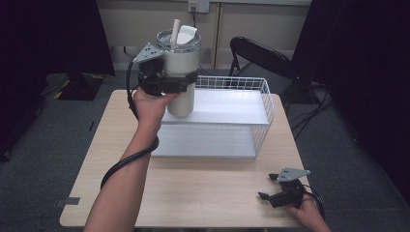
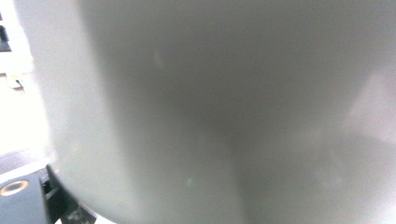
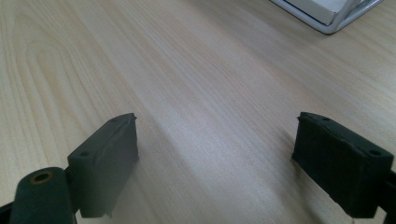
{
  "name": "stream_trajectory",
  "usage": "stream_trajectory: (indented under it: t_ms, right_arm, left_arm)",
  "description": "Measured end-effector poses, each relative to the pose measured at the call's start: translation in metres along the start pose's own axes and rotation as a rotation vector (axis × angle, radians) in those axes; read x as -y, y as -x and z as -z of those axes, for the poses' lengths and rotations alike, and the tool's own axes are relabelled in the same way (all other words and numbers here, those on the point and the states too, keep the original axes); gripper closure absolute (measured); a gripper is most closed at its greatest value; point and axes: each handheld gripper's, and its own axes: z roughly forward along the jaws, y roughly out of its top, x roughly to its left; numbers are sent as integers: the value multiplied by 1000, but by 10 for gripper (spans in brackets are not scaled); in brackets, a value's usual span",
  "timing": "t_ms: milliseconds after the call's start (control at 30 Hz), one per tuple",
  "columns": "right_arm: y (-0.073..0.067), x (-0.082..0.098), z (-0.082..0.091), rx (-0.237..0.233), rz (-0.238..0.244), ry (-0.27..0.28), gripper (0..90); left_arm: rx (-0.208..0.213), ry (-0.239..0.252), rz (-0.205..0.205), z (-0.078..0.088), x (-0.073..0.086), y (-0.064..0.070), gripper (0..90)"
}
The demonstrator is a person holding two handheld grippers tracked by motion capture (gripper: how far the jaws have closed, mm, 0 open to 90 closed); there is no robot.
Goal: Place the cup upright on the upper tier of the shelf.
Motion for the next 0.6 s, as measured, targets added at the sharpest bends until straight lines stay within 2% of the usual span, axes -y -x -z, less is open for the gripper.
stream_trajectory:
  t_ms: [200,367,600]
  right_arm:
    - [0,0,0,-1,0,0,130]
    - [0,0,0,-2,0,0,129]
    - [0,0,0,-3,1,0,129]
  left_arm:
    - [-11,-3,3,-15,2,0,61]
    - [-23,-10,-12,-23,4,1,61]
    - [-27,-12,-9,-33,6,2,61]
